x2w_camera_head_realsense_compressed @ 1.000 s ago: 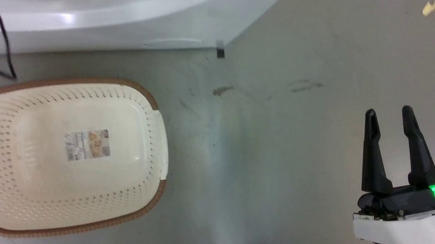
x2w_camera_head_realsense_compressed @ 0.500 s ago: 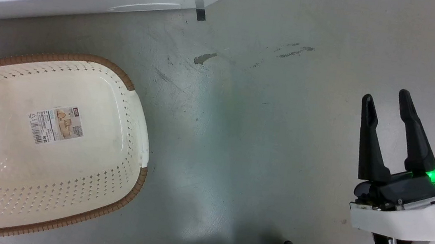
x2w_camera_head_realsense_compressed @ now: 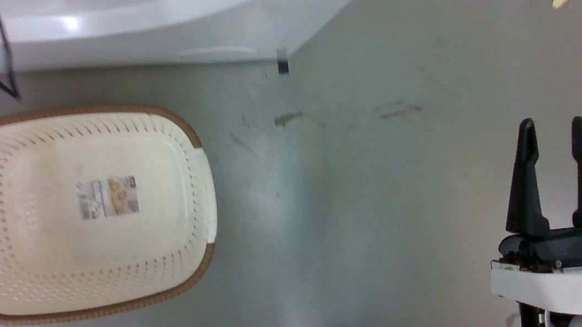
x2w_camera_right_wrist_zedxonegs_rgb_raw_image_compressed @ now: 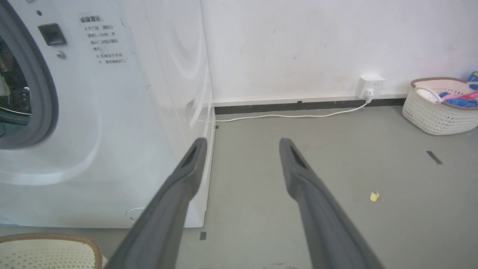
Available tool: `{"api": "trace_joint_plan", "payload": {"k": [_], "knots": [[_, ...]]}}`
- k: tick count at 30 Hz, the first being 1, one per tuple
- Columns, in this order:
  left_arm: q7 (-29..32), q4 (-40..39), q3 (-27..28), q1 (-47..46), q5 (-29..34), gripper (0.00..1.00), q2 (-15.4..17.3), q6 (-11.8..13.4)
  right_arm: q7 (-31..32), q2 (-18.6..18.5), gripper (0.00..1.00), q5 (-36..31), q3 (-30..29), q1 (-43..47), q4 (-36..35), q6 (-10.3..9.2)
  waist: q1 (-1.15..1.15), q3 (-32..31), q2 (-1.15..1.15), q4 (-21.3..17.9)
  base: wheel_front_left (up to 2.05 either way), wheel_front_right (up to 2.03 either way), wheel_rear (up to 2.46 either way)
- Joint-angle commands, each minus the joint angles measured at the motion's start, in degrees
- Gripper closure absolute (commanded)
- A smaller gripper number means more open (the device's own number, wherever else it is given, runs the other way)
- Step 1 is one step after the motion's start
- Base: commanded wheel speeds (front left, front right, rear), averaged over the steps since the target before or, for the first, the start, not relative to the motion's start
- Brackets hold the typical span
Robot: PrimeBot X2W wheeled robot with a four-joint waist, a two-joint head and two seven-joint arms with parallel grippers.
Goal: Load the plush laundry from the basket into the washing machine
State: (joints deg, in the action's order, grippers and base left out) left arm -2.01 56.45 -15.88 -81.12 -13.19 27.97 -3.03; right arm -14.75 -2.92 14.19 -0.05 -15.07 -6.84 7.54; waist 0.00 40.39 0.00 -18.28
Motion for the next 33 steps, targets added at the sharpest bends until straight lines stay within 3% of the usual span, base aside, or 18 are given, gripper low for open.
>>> {"api": "trace_joint_plan", "payload": {"k": [1, 8, 15, 19, 20, 21, 22, 26, 33], "knots": [[-2.16, 0.61, -0.73, 3.05, 0.06, 0.00, -0.77, -0.58, -0.25, 0.04, 0.00, -1.58, -0.31, -0.53, -0.13, -0.05, 0.00, -5.90, 0.00, 2.38, 0.00, 0.00, 0.00], [-11.42, 0.09, -1.91, 14.36, -1.20, 0.00, -4.07, -1.59, -0.25, 0.04, 0.00, -6.12, -1.98, 2.22, 0.12, -0.05, 0.00, -17.90, 0.00, 6.77, 0.00, 0.00, 0.00], [-12.93, -9.39, -0.21, 26.95, -3.33, 0.00, -6.90, -0.12, -0.25, 0.04, 0.00, -8.95, -2.69, 5.69, 0.54, -0.05, 0.00, -26.77, 0.00, 10.29, 0.00, 0.00, 0.00], [-12.97, -24.94, 3.38, 41.90, -4.91, 0.00, -8.92, 2.73, -0.25, 0.04, 0.00, -9.95, -2.42, 8.94, 1.07, -0.05, 0.00, -32.30, 0.00, 12.31, 0.00, 0.00, 0.00], [-12.97, -24.94, 3.38, 41.90, -4.91, 0.00, -8.92, 2.73, -0.25, 0.04, 0.00, -9.95, -2.42, 8.94, 1.07, -0.05, 0.00, -32.30, 0.00, 12.31, 0.00, 0.00, 0.00], [-12.98, -30.50, 4.02, 48.07, -4.34, 0.00, -8.96, 4.17, -0.25, 0.04, 0.00, -9.91, -2.21, 10.16, 1.14, -0.05, 0.00, -33.70, 0.00, 12.81, 0.00, 0.00, 0.00], [-12.98, -30.50, 4.02, 48.07, -4.34, 0.00, -8.96, 4.17, -0.25, 0.04, 0.00, -9.91, -2.21, 10.16, 1.14, -0.05, 0.00, -33.70, 0.00, 12.81, 0.00, 0.00, 0.00], [-12.98, -42.59, 5.98, 61.34, -3.43, 0.00, -9.47, 7.39, -0.25, 0.04, 0.00, -10.03, -0.74, 12.63, 1.68, -0.05, 0.00, -36.27, 0.00, 13.59, 0.00, 0.00, 0.00], [-12.99, -51.81, 6.24, 74.06, -2.19, 0.00, -12.63, 10.52, -0.25, 0.04, 0.00, -9.39, -0.53, 15.31, 1.89, -0.05, 0.00, -37.84, 0.00, 14.16, 0.00, 0.00, 0.00]]}}
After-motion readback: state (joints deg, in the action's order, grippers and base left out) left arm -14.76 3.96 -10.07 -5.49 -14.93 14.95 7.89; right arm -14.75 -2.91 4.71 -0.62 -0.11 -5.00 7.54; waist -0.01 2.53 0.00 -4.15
